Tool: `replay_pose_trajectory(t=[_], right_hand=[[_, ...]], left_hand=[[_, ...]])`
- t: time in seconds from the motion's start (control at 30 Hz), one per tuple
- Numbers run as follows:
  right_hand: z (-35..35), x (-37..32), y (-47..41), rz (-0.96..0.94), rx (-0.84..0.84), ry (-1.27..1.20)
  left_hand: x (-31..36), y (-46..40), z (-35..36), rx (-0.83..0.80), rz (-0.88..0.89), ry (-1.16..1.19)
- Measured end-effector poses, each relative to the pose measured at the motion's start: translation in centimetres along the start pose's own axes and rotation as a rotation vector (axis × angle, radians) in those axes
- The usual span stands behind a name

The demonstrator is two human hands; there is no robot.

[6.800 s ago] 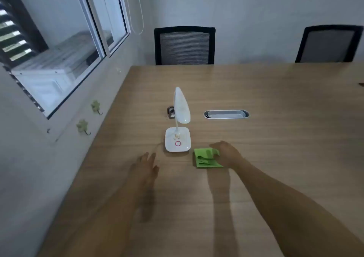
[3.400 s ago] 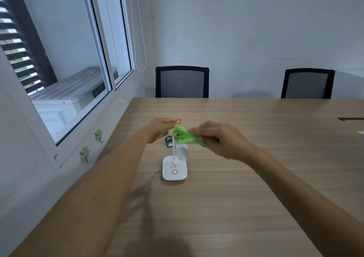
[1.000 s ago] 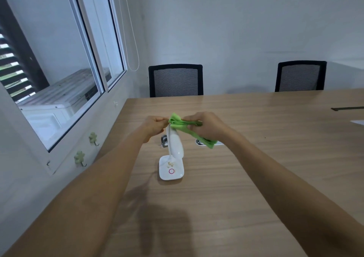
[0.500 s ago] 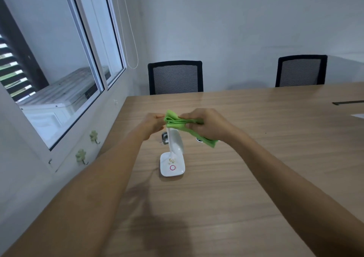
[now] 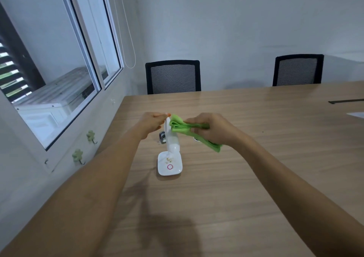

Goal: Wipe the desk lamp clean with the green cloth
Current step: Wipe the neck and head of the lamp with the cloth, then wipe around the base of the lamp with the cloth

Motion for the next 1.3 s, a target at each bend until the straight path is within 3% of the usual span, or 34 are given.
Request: replay_pose_trajectory(t=[0.27, 0.33, 0.47, 0.57, 0.73, 0.8, 1.0, 1.17, 1.3], right_hand=[[0.9, -0.3, 1.8, -0.088, -0.264, -0.073], [0.3, 0.7, 1.7, -0.03, -0.23, -0.177], [1.2, 4.2, 1.2, 0.197, -0.006, -0.378], [4.2, 7.0, 1.1, 0.372, -0.005, -0.266], [10.4, 9.1, 0.1, 0.461, -0.135, -0.02], [12.4, 9.2, -0.9, 0.46, -0.145, 0.054], [16.3, 9.0, -3.9, 0.413, -0.076, 0.148], [17.9, 9.0, -4.8, 0.447, -0.053, 0.204], [18.6, 9.4, -4.3, 0.362, -0.091, 0.27]], left_hand=[[-0.2, 0.0, -0.1, 0.002, -0.003, 0.001], [-0.2, -0.1, 0.0, 0.004, -0.009, 0.012], [-0.5, 0.5, -0.2, 0.045, -0.055, 0.095], [-1.9, 1.7, -0.6, 0.096, -0.057, 0.015], [-9.1, 2.8, -1.5, 0.009, -0.074, -0.589], [-12.3, 3.5, -1.3, -0.028, -0.074, -0.72], [-17.8, 4.4, 0.5, -0.172, -0.004, -0.773], [-18.7, 4.3, 1.5, -0.119, 0.033, -0.634], [-18.6, 4.0, 1.3, -0.11, 0.071, -0.677]])
Point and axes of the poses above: each hand's wrist, its own y-axis away from the middle knuckle, its own z-axis out of the palm, x = y × z, the point moved 2 cm from there along -y, towards the middle knuckle, and after that the axes turned 2 degrees about x, right-handed, at the moved point
